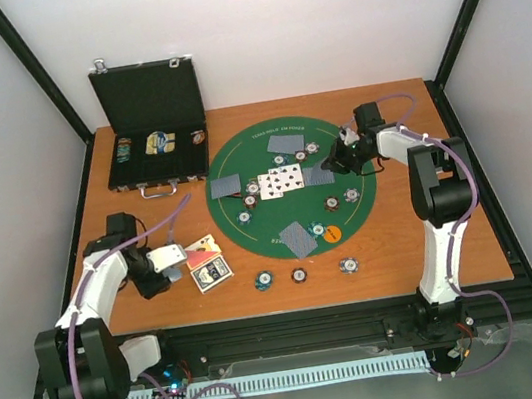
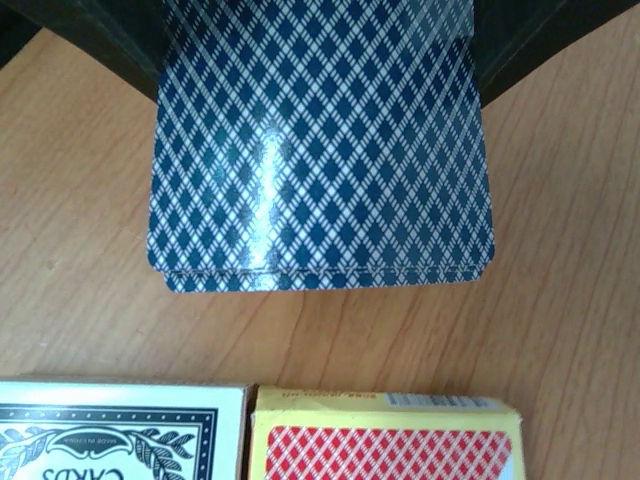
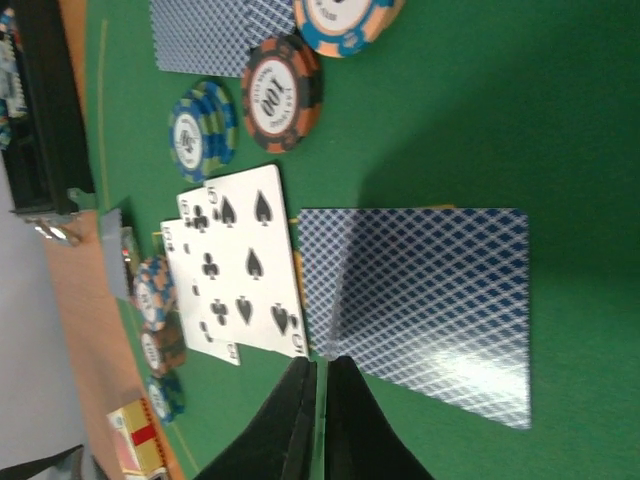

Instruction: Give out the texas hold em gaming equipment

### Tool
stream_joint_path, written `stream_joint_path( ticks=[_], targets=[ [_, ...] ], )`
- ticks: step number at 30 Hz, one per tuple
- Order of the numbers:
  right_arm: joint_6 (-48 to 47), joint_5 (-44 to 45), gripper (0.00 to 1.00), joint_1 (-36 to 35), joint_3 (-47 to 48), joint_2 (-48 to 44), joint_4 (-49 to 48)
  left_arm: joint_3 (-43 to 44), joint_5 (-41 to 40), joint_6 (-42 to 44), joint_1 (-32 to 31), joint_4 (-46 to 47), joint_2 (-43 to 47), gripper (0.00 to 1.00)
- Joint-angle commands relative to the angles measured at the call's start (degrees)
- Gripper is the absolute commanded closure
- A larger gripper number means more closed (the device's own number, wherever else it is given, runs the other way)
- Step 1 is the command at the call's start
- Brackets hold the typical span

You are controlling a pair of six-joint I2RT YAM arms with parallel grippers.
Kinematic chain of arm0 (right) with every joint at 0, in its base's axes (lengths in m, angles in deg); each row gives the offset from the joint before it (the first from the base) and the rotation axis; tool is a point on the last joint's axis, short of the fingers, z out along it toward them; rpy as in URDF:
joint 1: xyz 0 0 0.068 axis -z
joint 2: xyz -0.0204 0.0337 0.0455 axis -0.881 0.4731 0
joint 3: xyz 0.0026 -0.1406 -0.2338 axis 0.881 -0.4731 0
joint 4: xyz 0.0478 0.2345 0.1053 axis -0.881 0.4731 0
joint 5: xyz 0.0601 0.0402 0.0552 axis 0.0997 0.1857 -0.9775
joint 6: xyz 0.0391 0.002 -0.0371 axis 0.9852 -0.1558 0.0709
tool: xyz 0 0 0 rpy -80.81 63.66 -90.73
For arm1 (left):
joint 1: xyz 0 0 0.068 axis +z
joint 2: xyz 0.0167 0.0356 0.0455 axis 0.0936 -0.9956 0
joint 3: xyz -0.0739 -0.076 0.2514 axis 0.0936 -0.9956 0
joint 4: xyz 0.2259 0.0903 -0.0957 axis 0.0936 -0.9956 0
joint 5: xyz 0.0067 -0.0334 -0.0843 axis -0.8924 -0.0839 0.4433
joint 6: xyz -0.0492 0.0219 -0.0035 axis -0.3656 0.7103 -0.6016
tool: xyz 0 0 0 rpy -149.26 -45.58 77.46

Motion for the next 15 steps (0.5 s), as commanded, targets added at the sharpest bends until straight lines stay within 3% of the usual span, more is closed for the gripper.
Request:
stream_joint_path(
  ticks=[1, 3, 7, 10, 15],
  targets=[
    [-3.8, 5.4, 0.91, 0.2, 1.3, 1.8, 5.2, -1.5, 2.5, 2.9, 0.4, 5.4, -1.8, 0.86],
    [-4.2, 5.8, 0.84, 0.2, 0.6, 1.4, 5.2, -1.8, 2.1, 2.5, 0.4, 6.6, -3.3, 0.86],
    [-4.9, 7.7, 0.59, 0.2, -0.4, -1.0, 6.2, -2.2, 1.7, 1.7, 0.4, 8.8, -5.8, 0.84],
    [-5.0, 8.3, 0.46, 0.2, -1.8, -4.1, 6.1, -2.4, 2.0, 1.7, 0.4, 9.3, -6.8, 0.79],
    [-4.4, 7.2, 0.43, 0.1, -4.0, -9.3, 5.4, -2.7, 2.2, 2.3, 0.4, 9.9, -8.5, 0.61]
  ],
)
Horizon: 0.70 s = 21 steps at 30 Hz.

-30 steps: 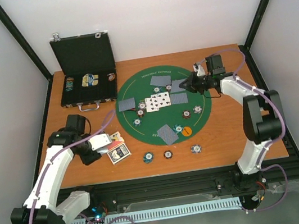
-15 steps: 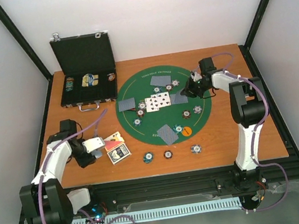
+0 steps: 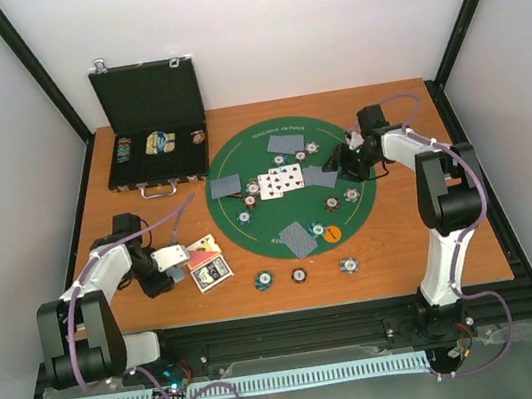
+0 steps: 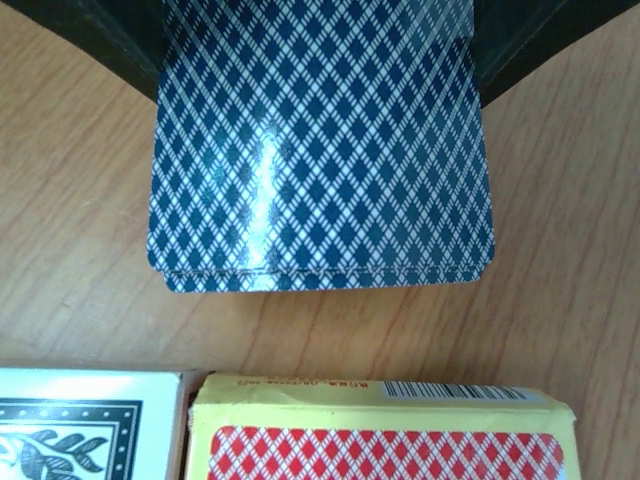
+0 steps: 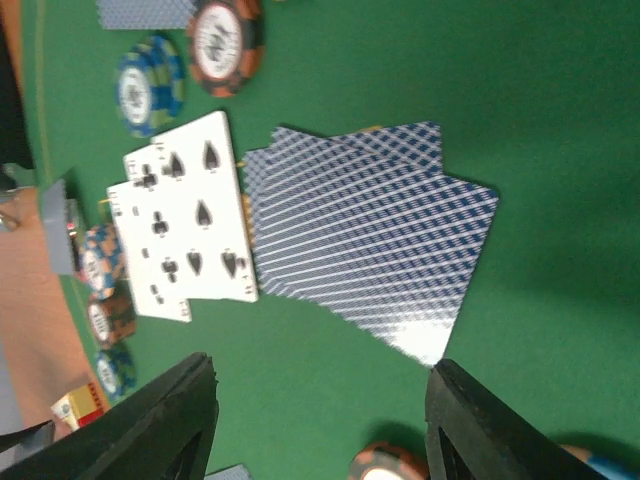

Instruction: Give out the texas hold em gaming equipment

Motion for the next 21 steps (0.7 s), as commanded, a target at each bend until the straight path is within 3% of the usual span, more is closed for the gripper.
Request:
stream_joint_path(
  ticks=[1, 7, 11, 13, 15, 18, 21],
  targets=[
    [0.0, 0.1, 0.43, 0.1, -1.3, -6.6, -0.2, 0.1, 1.1, 1.5, 0.3, 2.2, -1.8, 0.58],
    [0.8, -0.7, 0.39, -0.3, -3.1, -11.6, -0.3, 1.1, -0.5, 0.3, 0.3, 2.3, -4.7, 0.43],
    [-0.1, -1.1, 0.26, -1.0, -3.4, -13.8, 0.2, 1.9, 0.7, 0.4, 0.3, 0.2, -4.1, 0.11],
    [-0.7, -0.8, 0.21, -1.2, -3.4, -14.8, 0.9, 2.7, 1.1, 0.3, 0.3, -1.8, -3.5, 0.01],
    [-1.1, -0.2, 0.16, -1.5, -3.5, -15.9, 1.8, 3.4, 0.5, 0.1, 0.3, -3.4, -2.8, 0.0],
    [-2.1, 1.1, 0.01, -1.9, -3.0, -17.1, 3.7, 4.6, 0.3, -0.1, 0.3, -6.5, -1.0, 0.0],
    [-2.6, 4.2, 0.0, -1.9, -3.2, -19.3, 5.0, 7.8, 1.7, -0.9, 0.4, -10.2, 1.1, 0.0]
  ],
)
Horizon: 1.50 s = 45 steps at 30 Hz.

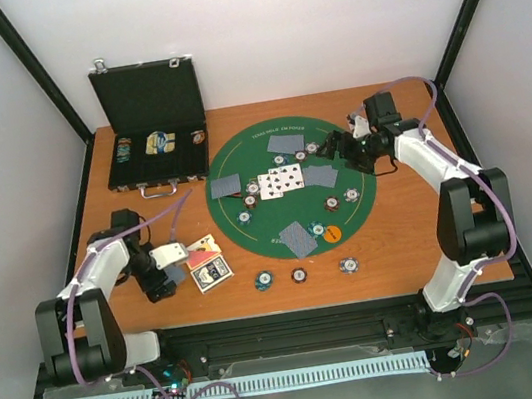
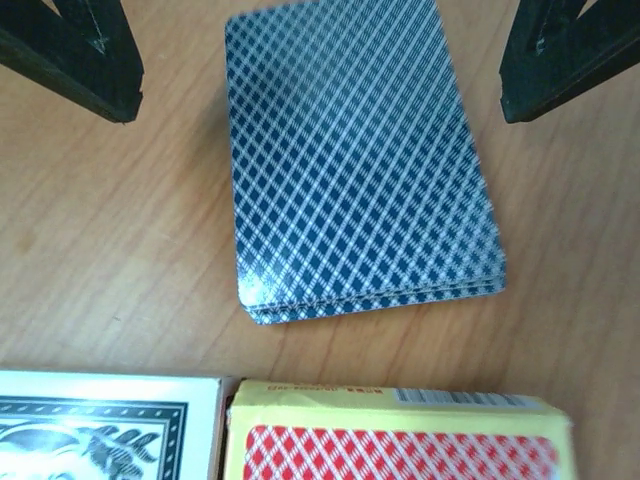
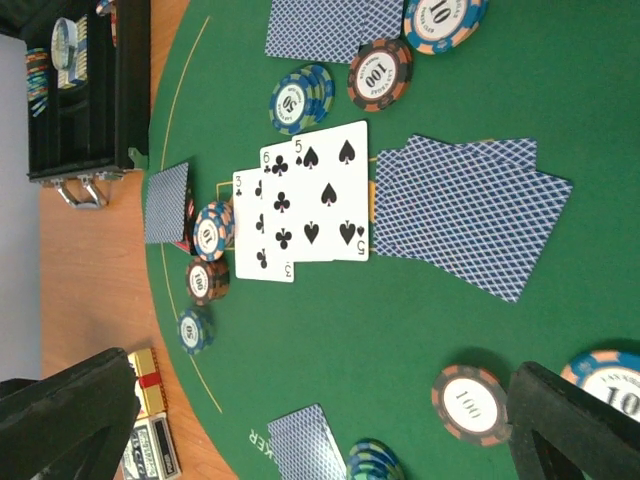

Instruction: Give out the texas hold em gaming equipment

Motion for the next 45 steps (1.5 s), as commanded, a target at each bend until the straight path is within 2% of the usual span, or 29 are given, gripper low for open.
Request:
stream_joint_path(
  ticks=[1, 5, 7, 11, 12, 15, 19, 23, 28, 34, 36, 39, 41, 42, 45],
  targets=[
    [-1.6, 5.3, 0.0, -0.4, -0.8, -5.0, 2.8, 7.3, 2.9, -1.4, 0.4, -7.9, 3.9, 0.0],
    [-1.2, 16.0, 0.0, -0.5, -4.7, -11.0, 0.4, 20.0, 10.2, -8.5, 0.3, -16.7, 5.9, 0.0],
    [-1.0, 22.1, 0.0, -0.5, -8.0, -14.2, -2.1, 24.6, 15.2, -13.0, 0.3, -15.4, 7.6, 0.0],
    [1.7, 35.9, 0.0, -0.5, -18.8, -22.2, -11.8, 21.0, 19.5, -33.8, 0.3, 4.1, 11.0, 0.0],
    [2.3, 39.7, 0.0, -0.6, -22.2, -24.5, -15.4, 18.7, 20.3, -40.6, 0.3, 9.5, 11.5, 0.0],
    [0.4, 50.0, 0.0, -1.6, -33.2, -31.7, -26.8, 7.4, 19.4, -52.8, 0.3, 28.8, 14.2, 0.0],
    [-4.8, 60.7, 0.0, -2.1, -39.5, -33.5, -33.3, -6.7, 17.3, -59.5, 0.3, 52.3, 15.9, 0.0],
    [-5.3, 71.5, 0.0, -2.1, -42.1, -31.0, -36.4, -13.6, 14.8, -63.8, 0.2, 71.6, 11.6, 0.0],
    [-4.9, 75.5, 0.0, -1.6, -42.7, -26.9, -42.5, -16.8, 11.3, -65.4, 0.0, 87.0, 3.3, 0.0],
    [-22.2, 72.9, 0.0, -1.7, -50.8, -23.3, -67.8, -19.9, 7.1, -66.2, -1.0, 99.6, -3.4, 0.0],
    [-23.9, 71.8, 0.0, -1.5, -54.0, -22.5, -74.6, -22.7, 5.0, -65.9, -2.0, 106.0, -5.3, 0.0],
    [-21.0, 70.1, 0.0, -0.2, -58.7, -21.9, -84.5, -26.8, 0.7, -66.5, -2.9, 118.0, -9.7, 0.0],
    [-20.1, 71.1, 0.0, 0.2, -59.9, -22.2, -86.1, -25.1, -4.5, -67.9, -3.5, 113.8, -9.3, 0.0],
    [-20.7, 70.2, 0.0, 0.7, -61.5, -22.2, -90.0, -24.4, -6.5, -68.7, -3.6, 113.6, -9.9, 0.0],
    [-19.6, 70.5, 0.0, 1.0, -62.6, -20.4, -93.8, -22.7, -8.9, -69.2, -4.0, 110.3, -10.0, 0.0]
  ],
)
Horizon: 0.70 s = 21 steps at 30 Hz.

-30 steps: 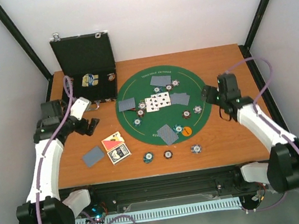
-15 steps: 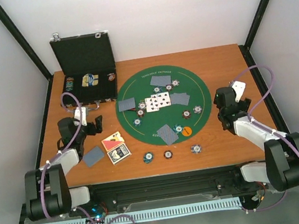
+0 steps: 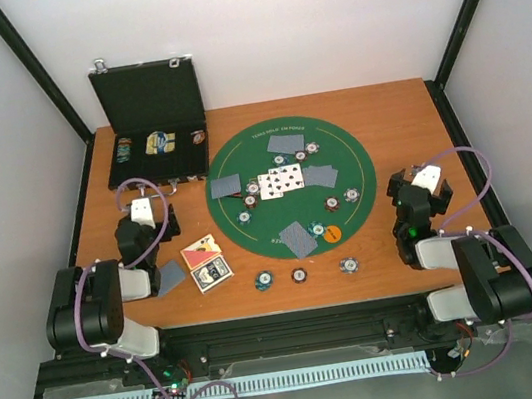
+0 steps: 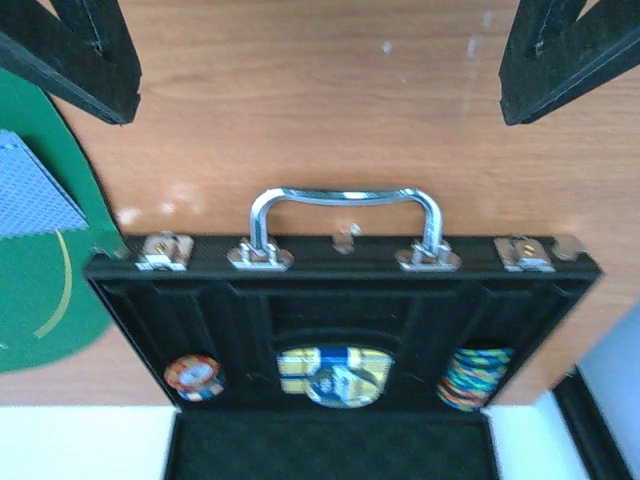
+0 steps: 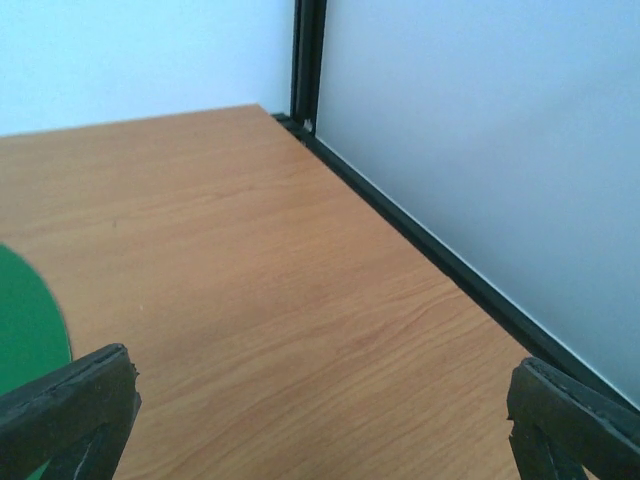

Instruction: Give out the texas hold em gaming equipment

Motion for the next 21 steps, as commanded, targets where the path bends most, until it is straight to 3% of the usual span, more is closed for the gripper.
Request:
stream_joint_path(
  ticks=[1, 4, 7, 9, 12, 15, 17, 21],
  targets=[
    [0.2, 0.7, 0.0, 0.7, -0.9, 3.6, -15.7, 3.2, -6.7, -2.4, -0.7, 4.2, -0.1, 0.0],
    [-3.7, -6.4, 0.0, 1.1, 3.8, 6.9, -10.9, 7.9, -6.7, -2.3, -0.7, -2.7, -1.2, 0.0],
    [-7.3, -14.8, 0.0, 1.4, 7.8, 9.7, -6.4, 7.6, -6.1, -2.1, -0.8, -2.7, -1.0, 0.0],
    [-6.8, -14.8, 0.0, 1.7, 4.6, 8.8, -11.9, 7.7, -6.1, -2.2, -0.8, -2.7, -1.0, 0.0],
    [-10.8, -22.0, 0.0, 1.2, -1.9, 10.7, -24.7, 7.6, -6.1, -2.2, -0.8, -2.8, -0.9, 0.0],
    [-10.0, -22.2, 0.0, 1.9, 2.2, 11.3, -18.4, 7.6, -6.2, -2.2, -0.8, -2.8, -1.0, 0.0],
    [-7.0, -28.9, 0.0, 6.1, 5.2, 11.4, -11.5, 7.7, -6.1, -2.2, -0.8, -2.8, -0.9, 0.0],
    [-7.1, -30.0, 0.0, 6.7, 4.8, 11.1, -12.1, 7.7, -6.1, -2.2, -0.8, -2.8, -0.9, 0.0]
  ],
)
